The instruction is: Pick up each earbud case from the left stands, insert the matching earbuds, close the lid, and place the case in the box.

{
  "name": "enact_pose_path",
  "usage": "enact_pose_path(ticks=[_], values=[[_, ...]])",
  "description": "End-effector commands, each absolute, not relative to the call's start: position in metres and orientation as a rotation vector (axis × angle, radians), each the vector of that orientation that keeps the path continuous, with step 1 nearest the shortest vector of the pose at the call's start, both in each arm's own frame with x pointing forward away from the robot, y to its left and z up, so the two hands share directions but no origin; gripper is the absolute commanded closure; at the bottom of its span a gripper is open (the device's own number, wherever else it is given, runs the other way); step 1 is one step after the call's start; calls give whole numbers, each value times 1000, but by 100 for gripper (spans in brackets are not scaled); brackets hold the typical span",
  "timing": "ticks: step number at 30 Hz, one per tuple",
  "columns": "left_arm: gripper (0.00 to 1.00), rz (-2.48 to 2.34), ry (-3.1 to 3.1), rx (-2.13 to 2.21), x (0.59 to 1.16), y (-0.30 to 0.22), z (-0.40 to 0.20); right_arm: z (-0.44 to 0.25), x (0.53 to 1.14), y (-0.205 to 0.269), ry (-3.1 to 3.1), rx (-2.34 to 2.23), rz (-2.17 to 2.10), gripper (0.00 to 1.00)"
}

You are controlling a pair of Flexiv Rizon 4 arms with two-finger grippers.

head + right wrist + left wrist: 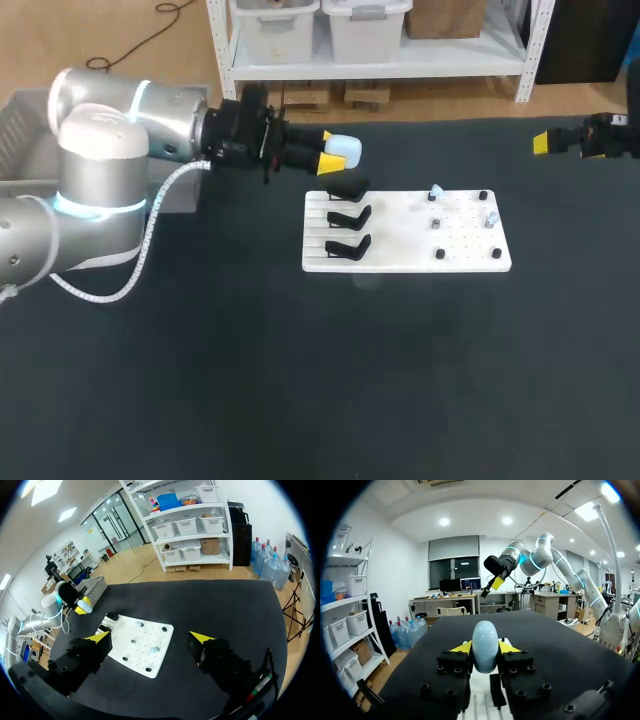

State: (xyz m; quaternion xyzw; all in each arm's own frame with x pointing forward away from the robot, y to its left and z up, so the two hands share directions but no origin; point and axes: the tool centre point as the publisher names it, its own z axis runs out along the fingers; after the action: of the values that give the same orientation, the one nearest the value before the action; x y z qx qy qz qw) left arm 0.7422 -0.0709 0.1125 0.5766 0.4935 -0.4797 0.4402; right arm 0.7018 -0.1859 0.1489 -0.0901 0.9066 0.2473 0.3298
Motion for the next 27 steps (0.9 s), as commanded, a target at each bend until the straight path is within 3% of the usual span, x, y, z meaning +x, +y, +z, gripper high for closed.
enact_pose_path(ticks=[1,27], values=[[100,-1101,1274,1339,717,-67,120,150,701,-186,2373,-235,644,0],[100,-1105,1292,1286,703,-67,132,150,701,-186,2373,-235,644,0]])
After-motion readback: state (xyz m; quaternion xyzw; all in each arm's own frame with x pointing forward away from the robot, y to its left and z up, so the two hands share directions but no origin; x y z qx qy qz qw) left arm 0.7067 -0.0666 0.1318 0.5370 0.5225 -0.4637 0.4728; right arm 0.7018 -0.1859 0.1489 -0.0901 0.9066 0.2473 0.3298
